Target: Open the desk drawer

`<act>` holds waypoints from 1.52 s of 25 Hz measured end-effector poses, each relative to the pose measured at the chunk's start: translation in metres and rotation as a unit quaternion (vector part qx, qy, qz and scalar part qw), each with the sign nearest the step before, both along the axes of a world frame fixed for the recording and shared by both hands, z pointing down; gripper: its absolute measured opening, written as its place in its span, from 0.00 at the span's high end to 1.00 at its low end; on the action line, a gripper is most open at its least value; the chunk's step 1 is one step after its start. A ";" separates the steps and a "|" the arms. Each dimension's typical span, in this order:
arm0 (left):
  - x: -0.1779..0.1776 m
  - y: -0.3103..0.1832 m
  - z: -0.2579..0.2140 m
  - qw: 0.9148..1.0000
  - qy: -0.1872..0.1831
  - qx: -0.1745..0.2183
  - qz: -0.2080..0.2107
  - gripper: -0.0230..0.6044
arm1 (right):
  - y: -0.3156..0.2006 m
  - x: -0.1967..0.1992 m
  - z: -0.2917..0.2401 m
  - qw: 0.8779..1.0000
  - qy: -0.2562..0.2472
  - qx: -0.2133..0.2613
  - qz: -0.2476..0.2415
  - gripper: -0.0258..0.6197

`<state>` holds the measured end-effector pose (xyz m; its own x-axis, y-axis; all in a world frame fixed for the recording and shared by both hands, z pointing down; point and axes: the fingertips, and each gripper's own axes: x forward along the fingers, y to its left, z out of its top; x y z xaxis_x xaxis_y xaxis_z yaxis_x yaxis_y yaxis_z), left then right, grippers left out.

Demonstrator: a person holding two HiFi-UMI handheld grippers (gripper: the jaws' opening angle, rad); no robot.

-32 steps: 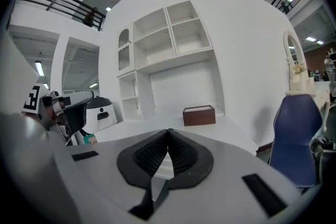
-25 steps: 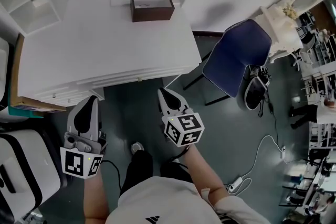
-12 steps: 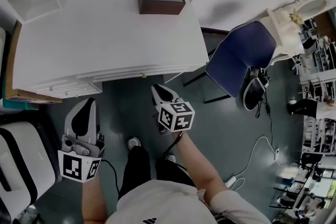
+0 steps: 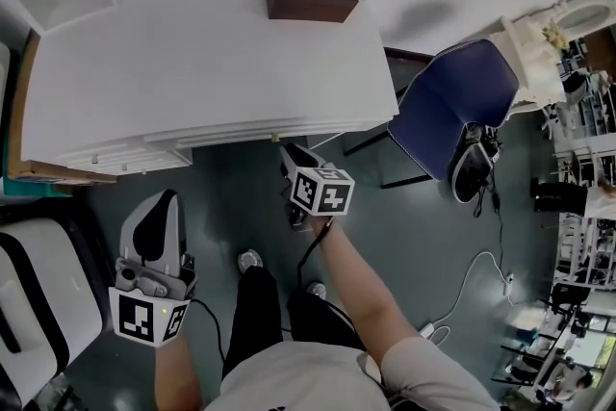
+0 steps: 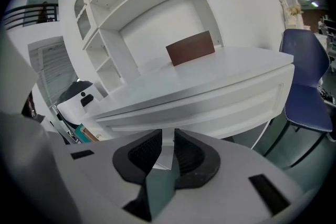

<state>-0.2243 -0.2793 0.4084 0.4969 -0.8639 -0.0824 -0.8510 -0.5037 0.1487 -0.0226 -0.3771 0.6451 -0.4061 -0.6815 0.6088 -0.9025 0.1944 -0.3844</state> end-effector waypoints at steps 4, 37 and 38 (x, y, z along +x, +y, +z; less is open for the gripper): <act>-0.001 0.001 0.010 1.000 0.002 -0.008 -0.001 0.95 | -0.011 0.003 0.018 1.000 0.000 -0.011 0.016 0.83; -0.005 0.007 0.022 1.000 0.003 -0.019 -0.008 0.95 | -0.008 -0.009 0.059 0.999 0.008 -0.039 0.009 0.84; -0.004 0.007 0.021 1.000 0.003 -0.017 -0.007 0.95 | -0.005 -0.009 0.059 0.999 0.007 -0.040 0.008 0.84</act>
<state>-0.2282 -0.2720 0.4290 0.4838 -0.8734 -0.0553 -0.8573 -0.4857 0.1710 -0.0313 -0.3817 0.7040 -0.3867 -0.6362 0.6676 -0.9106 0.1490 -0.3854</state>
